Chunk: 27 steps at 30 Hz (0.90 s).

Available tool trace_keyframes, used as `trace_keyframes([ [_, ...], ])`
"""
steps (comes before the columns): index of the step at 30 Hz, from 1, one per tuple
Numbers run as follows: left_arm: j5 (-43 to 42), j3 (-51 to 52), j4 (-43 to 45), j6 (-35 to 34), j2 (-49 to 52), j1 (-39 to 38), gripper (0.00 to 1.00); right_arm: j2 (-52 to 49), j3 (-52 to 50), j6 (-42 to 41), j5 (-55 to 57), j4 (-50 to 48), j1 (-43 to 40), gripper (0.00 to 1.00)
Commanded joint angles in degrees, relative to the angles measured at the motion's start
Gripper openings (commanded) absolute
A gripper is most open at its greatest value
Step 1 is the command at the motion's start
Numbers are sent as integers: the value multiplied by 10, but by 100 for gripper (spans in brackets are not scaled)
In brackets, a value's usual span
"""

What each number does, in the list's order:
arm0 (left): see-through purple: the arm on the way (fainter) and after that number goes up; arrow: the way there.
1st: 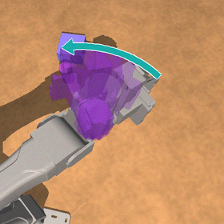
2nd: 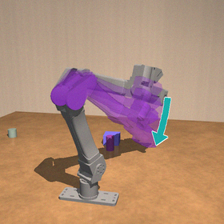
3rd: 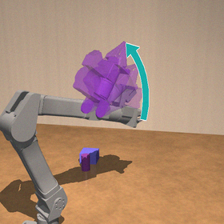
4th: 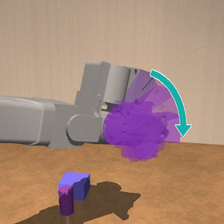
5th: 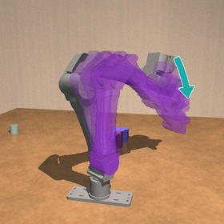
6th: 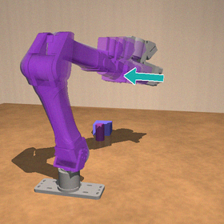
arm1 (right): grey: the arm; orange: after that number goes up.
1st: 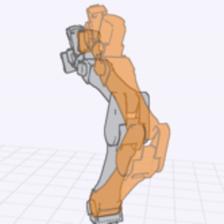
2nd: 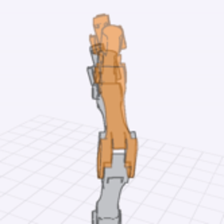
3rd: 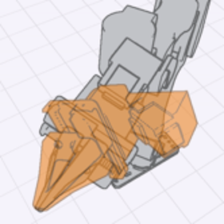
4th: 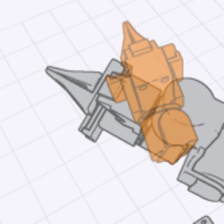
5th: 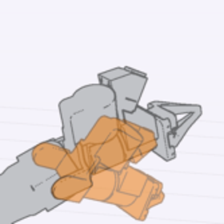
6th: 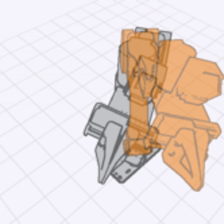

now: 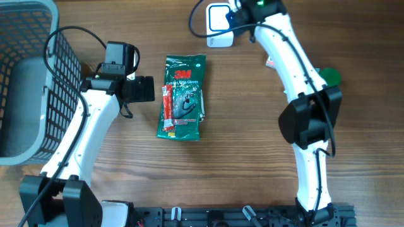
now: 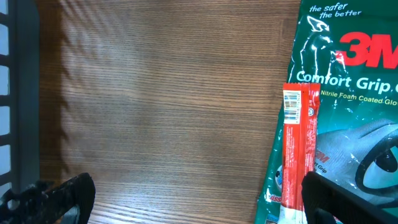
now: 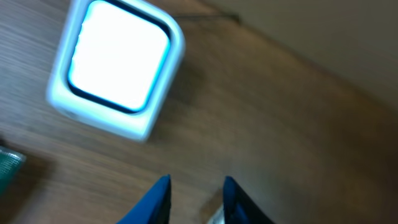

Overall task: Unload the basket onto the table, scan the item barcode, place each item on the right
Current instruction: 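Hold the tissue pack in front of the white scanner, then carry the tissue pack right and lower it near the wipe pack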

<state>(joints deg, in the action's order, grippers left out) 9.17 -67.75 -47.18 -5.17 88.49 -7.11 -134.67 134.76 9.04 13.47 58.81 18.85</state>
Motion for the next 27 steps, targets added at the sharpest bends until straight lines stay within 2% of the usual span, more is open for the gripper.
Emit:
trace_keyframes([
  [1,3,3,0,4,-3,2,100,-8,9,-96,-135,101,-79,35],
  [4,3,3,0,4,-3,2,100,-8,9,-90,-184,185,-118,37],
  [7,3,3,0,4,-3,2,100,-9,5,-74,-188,266,-153,41],
  [10,3,3,0,4,-3,2,100,-9,-2,-47,-186,287,-165,53],
  [14,3,3,0,4,-3,2,100,-9,-21,-45,-133,238,-165,56],
  [18,3,3,0,4,-3,2,100,-9,-57,-47,-129,162,-165,55],
  [23,3,3,0,4,-3,2,100,-9,-137,-64,-129,81,-165,60],
  [27,3,3,0,4,-3,2,100,-9,-189,-66,-129,46,-165,68],
])
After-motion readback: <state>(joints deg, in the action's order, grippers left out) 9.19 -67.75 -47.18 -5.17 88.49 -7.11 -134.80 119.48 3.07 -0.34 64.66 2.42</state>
